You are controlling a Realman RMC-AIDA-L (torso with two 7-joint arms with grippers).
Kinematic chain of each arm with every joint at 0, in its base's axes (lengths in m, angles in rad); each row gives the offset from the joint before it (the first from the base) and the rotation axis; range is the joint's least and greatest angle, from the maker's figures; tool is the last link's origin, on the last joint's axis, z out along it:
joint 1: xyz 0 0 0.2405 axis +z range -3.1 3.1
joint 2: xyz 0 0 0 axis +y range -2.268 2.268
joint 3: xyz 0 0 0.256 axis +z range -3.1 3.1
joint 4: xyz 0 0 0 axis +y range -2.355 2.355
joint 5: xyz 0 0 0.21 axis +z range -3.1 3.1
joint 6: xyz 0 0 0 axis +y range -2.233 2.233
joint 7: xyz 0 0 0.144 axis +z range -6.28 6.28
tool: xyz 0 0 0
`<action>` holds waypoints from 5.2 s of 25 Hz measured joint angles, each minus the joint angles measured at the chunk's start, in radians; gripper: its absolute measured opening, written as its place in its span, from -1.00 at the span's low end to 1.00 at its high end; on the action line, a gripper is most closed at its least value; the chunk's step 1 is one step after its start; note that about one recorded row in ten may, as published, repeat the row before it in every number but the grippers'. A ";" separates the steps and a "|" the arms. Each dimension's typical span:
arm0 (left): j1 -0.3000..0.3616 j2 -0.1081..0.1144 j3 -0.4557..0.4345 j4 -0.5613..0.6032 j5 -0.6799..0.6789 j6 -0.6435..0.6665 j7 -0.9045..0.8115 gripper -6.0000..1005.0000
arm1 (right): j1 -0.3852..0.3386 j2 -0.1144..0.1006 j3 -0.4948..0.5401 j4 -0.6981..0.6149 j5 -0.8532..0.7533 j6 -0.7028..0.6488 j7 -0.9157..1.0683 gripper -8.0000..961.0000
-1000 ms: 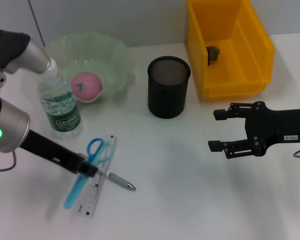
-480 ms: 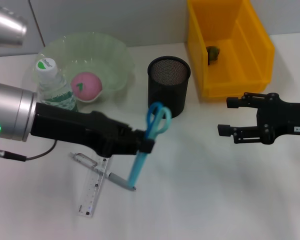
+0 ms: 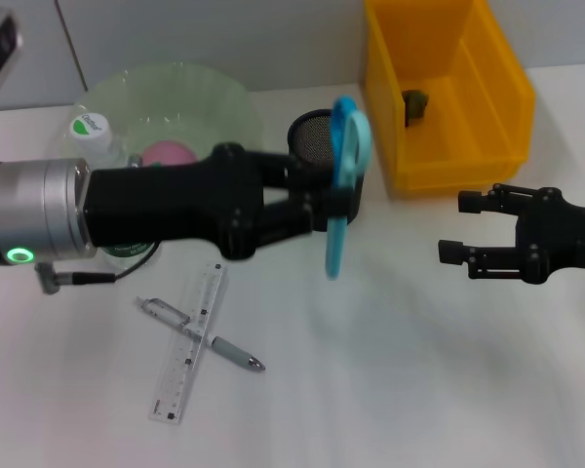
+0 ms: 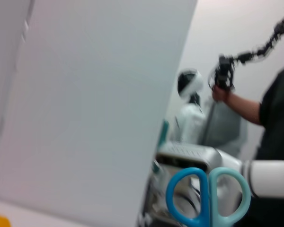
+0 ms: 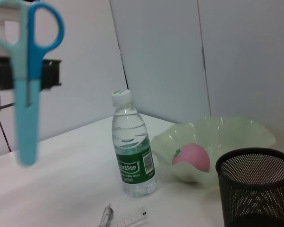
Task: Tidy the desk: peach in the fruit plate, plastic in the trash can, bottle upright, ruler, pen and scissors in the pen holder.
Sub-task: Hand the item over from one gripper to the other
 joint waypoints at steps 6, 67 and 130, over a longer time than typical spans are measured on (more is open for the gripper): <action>0.009 -0.003 0.038 -0.216 -0.223 -0.130 0.323 -0.44 | -0.004 0.000 0.001 0.013 0.000 0.000 0.002 0.49; 0.145 -0.005 1.138 -0.069 -1.778 -0.891 1.388 -0.33 | 0.206 0.031 0.001 0.616 0.489 0.089 -0.519 0.41; 0.184 -0.004 1.155 0.033 -1.843 -0.987 1.527 -0.22 | 0.280 0.032 0.002 0.708 0.514 0.201 -0.649 -0.73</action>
